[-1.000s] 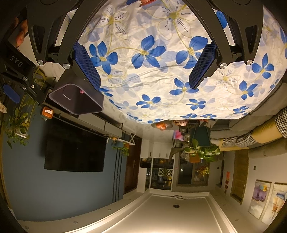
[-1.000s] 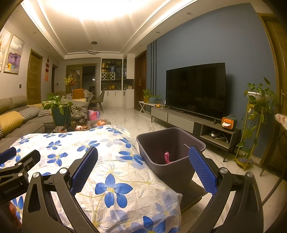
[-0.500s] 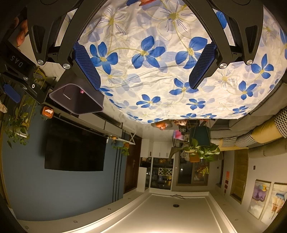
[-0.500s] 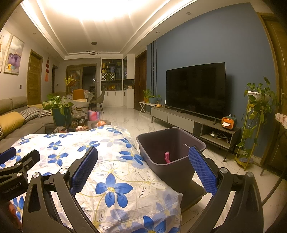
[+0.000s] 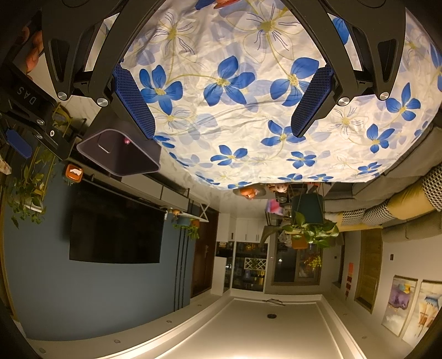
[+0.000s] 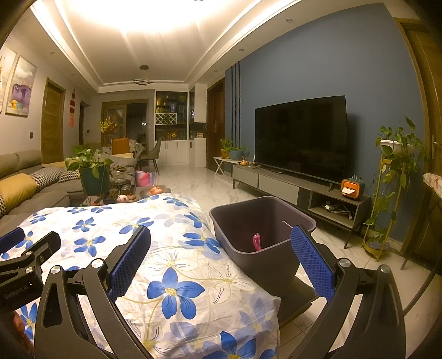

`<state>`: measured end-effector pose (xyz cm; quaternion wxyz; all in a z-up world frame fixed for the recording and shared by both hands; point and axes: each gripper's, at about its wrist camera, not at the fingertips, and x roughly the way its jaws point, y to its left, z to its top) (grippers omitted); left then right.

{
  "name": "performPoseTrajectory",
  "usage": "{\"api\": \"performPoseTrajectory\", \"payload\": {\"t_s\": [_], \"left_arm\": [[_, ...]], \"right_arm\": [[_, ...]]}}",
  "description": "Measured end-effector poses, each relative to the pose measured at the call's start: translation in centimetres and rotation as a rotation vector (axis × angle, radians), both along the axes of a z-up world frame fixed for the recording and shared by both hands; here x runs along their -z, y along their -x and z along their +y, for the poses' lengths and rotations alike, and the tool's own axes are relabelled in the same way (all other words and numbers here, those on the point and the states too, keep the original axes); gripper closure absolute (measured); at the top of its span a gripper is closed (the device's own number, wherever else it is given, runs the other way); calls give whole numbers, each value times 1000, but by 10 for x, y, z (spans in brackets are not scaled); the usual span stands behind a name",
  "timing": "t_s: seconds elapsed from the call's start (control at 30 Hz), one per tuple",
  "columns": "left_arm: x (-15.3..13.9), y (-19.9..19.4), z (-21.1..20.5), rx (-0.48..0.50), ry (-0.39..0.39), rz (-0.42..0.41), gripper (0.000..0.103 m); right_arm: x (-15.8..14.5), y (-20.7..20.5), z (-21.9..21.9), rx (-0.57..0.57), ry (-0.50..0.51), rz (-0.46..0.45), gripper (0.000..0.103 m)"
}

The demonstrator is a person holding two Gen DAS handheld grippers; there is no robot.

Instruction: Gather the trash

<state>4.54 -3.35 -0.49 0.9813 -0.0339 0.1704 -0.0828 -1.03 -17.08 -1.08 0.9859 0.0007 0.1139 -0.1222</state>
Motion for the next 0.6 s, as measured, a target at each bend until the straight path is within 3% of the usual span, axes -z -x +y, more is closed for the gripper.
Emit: {"api": "performPoseTrajectory", "payload": {"t_s": [0.4,0.6], "left_arm": [[0,1,0,4,-4,-1,6],[-5,8,-2,21,-27,-11,22]], "right_arm": [[0,0,0,0,-1,1,6],[0,1,0,0,-3,0,6]]}}
